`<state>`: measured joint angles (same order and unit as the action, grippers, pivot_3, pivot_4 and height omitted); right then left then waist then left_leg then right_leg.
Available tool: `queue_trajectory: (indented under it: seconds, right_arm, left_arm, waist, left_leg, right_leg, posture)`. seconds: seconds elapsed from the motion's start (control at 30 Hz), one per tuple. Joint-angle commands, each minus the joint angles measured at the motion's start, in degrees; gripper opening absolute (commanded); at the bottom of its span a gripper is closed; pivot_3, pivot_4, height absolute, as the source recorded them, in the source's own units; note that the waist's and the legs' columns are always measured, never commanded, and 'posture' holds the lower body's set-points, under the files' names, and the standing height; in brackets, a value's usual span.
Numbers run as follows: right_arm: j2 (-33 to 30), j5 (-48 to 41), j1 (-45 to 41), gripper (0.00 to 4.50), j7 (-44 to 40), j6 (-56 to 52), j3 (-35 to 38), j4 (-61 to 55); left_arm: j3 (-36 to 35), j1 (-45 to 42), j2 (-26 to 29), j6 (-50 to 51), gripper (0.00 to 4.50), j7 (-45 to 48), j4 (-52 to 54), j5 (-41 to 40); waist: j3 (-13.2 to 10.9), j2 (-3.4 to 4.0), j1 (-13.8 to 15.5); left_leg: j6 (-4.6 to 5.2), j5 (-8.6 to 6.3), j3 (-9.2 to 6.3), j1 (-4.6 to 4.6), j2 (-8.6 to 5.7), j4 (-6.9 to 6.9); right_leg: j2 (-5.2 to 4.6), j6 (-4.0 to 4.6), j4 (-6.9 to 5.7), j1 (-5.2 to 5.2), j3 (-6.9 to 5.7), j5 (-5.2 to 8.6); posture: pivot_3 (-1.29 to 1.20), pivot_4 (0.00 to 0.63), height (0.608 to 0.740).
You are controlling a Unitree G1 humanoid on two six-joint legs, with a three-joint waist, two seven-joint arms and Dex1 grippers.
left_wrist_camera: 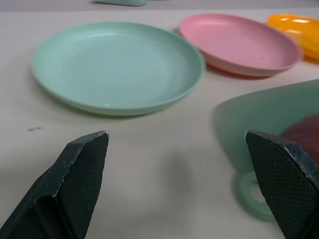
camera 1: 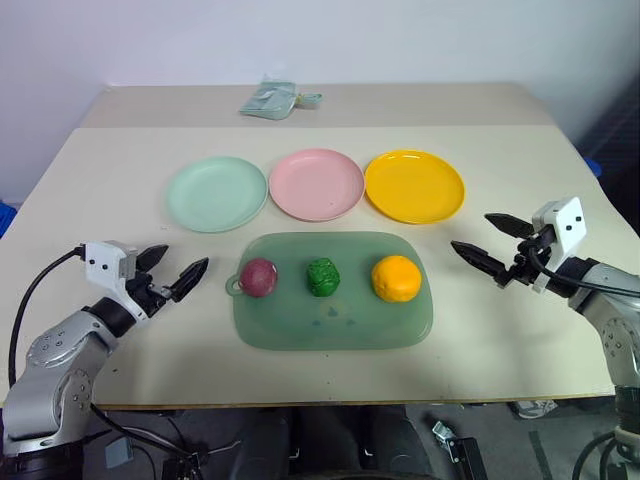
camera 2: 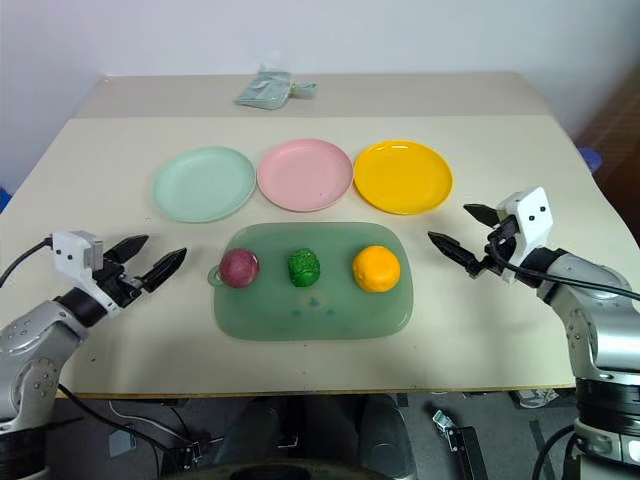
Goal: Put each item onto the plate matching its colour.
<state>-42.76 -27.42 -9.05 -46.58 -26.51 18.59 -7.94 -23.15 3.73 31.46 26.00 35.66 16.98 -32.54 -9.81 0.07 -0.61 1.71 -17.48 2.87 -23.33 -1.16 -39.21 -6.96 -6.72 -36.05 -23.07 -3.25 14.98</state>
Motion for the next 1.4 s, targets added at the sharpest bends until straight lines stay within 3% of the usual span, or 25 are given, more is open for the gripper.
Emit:
queue_trajectory:
  seconds: [0.03,0.13,0.27,0.63,0.73,0.83,0.87,1.0,1.17,1.4]
  right_arm:
    - [-0.7,-1.3,1.3,4.47,-2.1,1.5,1.8,-0.9]
    - [-0.7,-4.3,2.7,4.47,-5.4,1.0,2.4,-1.6]
    - [-1.9,-7.6,4.4,4.47,-8.6,-1.2,2.2,-4.5]
    - [-0.7,-11.9,9.5,4.47,-4.7,-5.8,1.5,-18.5]
    - [0.1,-12.2,11.0,4.5,-3.2,-5.9,1.4,-20.6]
    - [0.7,-12.4,12.0,4.5,-2.3,-5.5,1.2,-21.3]
    - [0.8,-12.2,12.3,4.5,-2.3,-5.1,1.1,-21.1]
    - [1.4,-10.9,13.1,4.5,-2.7,-2.8,0.6,-19.6]
    - [2.3,-9.3,11.6,4.5,-2.9,0.0,-0.8,-16.9]
    - [4.7,-6.0,7.7,4.5,-2.3,4.4,-4.0,-13.2]
  left_arm:
    - [0.1,0.6,1.8,0.9,4.5,3.2,3.8,-3.0]
    - [2.1,1.8,4.5,4.0,4.5,8.2,6.4,-6.4]
    - [8.0,0.8,8.3,2.4,4.5,12.7,5.5,-2.2]
    - [20.4,-10.3,5.2,-4.0,4.5,13.2,-4.3,7.6]
    - [21.4,-12.2,4.6,-5.2,3.67,13.4,-7.1,9.1]
    - [21.5,-13.7,3.7,-6.0,2.24,13.5,-8.4,9.2]
    - [21.4,-14.5,3.0,-6.0,2.02,13.2,-8.8,9.0]
    - [20.3,-19.4,-2.6,-6.6,2.02,8.7,-11.4,8.2]
    - [22.6,-33.3,-10.8,-9.8,2.02,-4.1,-23.6,17.1]
    - [28.0,-59.4,-21.7,-18.2,2.02,-12.0,-59.2,28.1]
  waist:
    - [0.0,0.0,0.2]
    - [0.0,-0.02,0.3]
    - [0.0,0.03,0.2]
    - [0.0,0.02,1.2]
    - [0.0,0.01,1.5]
    - [0.0,-0.01,1.4]
    - [0.0,-0.01,1.5]
    - [0.0,-0.02,1.5]
    - [0.0,-0.17,2.0]
    - [-0.1,-0.23,2.9]
  left_leg:
    - [0.0,0.0,0.0,0.0,-0.01,0.0]
    - [0.02,-0.01,-0.01,0.0,-0.01,-0.01]
    - [0.01,0.0,-0.02,0.02,-0.01,-0.02]
    - [0.01,-0.01,-0.02,0.02,-0.01,-0.02]
    - [0.01,0.0,-0.03,0.01,-0.01,-0.03]
    - [0.02,0.0,-0.03,0.01,-0.02,-0.04]
    - [0.02,0.0,-0.03,0.01,-0.02,-0.04]
    - [0.03,0.0,-0.03,0.01,-0.03,-0.05]
    - [0.05,0.01,-0.1,0.03,-0.07,-0.22]
    - [0.29,-0.12,-0.11,-0.13,-0.12,-0.65]
  right_leg:
    - [-0.01,0.0,0.0,0.0,0.0,0.0]
    - [-0.02,0.0,0.02,0.05,0.0,0.0]
    - [-0.02,0.01,0.01,0.05,0.0,0.0]
    - [0.01,0.0,0.02,0.04,0.0,0.0]
    - [0.02,0.0,0.02,0.05,-0.01,0.0]
    - [0.02,-0.01,0.01,0.06,0.0,0.0]
    - [0.02,0.0,0.01,0.06,-0.01,0.0]
    - [0.1,-0.01,0.01,0.07,-0.01,-0.01]
    - [0.19,-0.04,-0.05,0.2,-0.11,-0.02]
    - [0.29,-0.19,-0.06,0.28,-0.24,-0.05]
  posture:
    - [0.0,0.15,0.74]
    - [0.0,0.15,0.74]
    - [0.0,0.15,0.74]
    - [0.0,0.15,0.74]
    - [0.0,0.15,0.74]
    - [0.0,0.15,0.74]
    - [0.0,0.15,0.74]
    - [0.0,0.15,0.74]
    - [0.0,0.15,0.74]
    - [0.0,0.15,0.74]
